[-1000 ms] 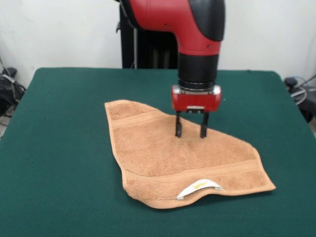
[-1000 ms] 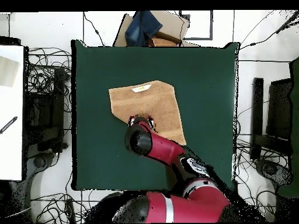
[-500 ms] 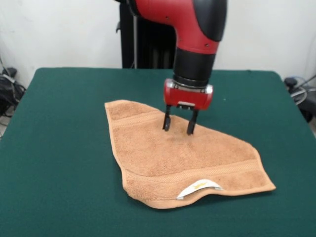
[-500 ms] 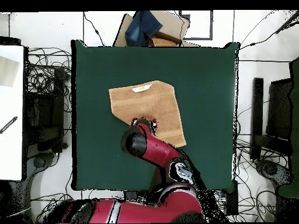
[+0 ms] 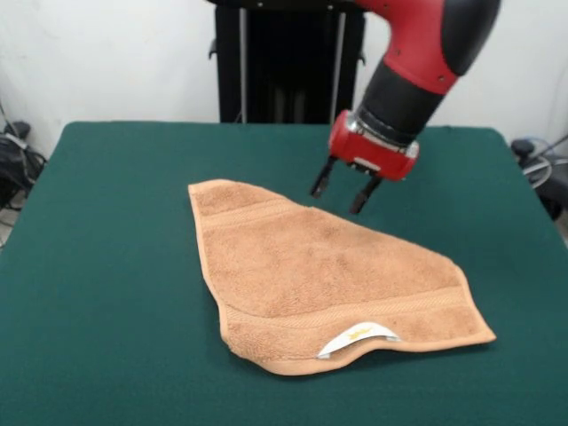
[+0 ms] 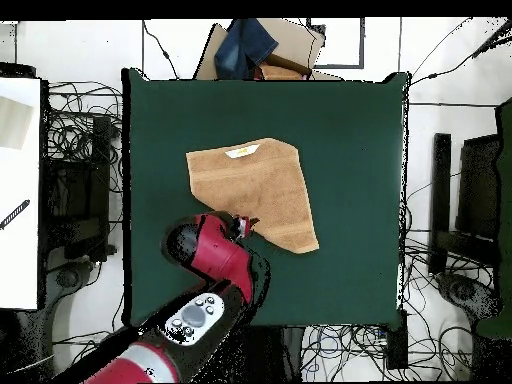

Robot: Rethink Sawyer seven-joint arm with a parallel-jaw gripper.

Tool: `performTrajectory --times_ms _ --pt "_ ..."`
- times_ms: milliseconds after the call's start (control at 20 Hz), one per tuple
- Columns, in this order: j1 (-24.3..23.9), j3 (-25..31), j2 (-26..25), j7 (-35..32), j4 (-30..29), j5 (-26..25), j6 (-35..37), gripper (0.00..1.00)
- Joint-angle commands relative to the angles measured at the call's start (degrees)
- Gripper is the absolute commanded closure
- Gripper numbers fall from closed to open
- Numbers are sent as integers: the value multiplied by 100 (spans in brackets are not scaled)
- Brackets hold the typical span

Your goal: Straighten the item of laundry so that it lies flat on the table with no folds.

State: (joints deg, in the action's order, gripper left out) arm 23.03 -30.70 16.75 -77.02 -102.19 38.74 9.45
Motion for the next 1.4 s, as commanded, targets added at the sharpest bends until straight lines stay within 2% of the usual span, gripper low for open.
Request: performTrajectory --times_ms 50,250,400,550,750,1100,1400 --pt "103 -1022 -685 -2174 579 598 221 0" --pt "32 -636 -869 -2282 556 752 -202 0" --pt "-235 -11 -844 -2306 410 749 -866 0" --pt "-467 319 -819 -2274 351 630 -1184 0" --pt "-536 413 -831 -2267 372 597 -1206 0" --pt "-235 353 -1047 -2501 347 954 -1281 0" --pt "184 139 -1454 -2674 444 1417 -1425 0"
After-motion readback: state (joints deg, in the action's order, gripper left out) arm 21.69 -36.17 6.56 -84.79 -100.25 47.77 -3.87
